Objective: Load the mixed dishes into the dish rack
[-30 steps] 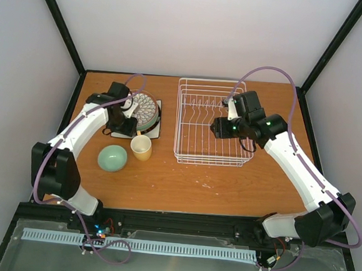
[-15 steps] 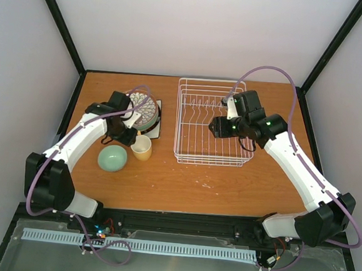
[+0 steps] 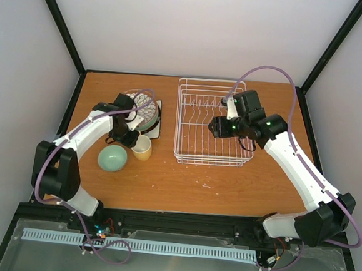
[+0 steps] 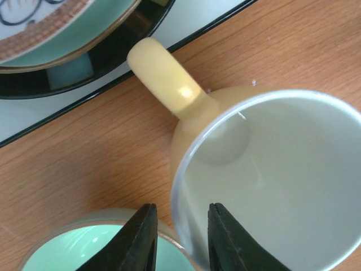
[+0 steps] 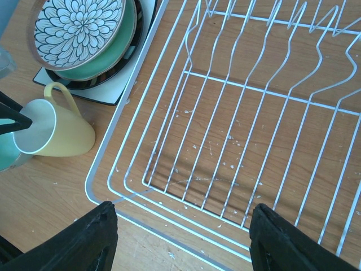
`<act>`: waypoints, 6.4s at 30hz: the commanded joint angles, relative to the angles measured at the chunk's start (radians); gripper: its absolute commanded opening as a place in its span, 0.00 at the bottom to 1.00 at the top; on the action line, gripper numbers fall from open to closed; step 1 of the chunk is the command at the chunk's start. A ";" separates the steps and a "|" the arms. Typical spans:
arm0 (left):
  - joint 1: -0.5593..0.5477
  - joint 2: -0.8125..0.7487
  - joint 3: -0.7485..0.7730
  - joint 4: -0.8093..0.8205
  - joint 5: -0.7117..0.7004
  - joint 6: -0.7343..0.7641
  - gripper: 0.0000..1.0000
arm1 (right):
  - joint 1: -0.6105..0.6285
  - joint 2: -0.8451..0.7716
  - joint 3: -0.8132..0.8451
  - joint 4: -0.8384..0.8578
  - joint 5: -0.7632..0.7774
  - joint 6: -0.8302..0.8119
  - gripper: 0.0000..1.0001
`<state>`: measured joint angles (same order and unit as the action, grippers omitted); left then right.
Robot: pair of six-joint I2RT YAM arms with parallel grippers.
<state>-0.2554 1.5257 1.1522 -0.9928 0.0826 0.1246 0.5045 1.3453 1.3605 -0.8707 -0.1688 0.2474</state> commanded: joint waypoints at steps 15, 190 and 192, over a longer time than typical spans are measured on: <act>-0.110 0.051 0.135 -0.053 -0.023 -0.029 0.01 | 0.003 -0.019 -0.018 0.008 0.031 -0.010 0.64; -1.167 -0.033 0.363 -0.322 -1.534 -0.404 0.01 | 0.018 0.313 0.332 -0.026 -1.001 0.278 0.03; -1.167 -0.039 0.351 -0.322 -1.534 -0.409 0.01 | 0.019 0.311 0.334 -0.029 -1.006 0.280 0.03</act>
<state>-1.4151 1.5154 1.4990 -1.3426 -1.3266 -0.2729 0.5022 1.6928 1.6760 -0.8455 -1.1473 0.5312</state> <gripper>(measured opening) 0.067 0.030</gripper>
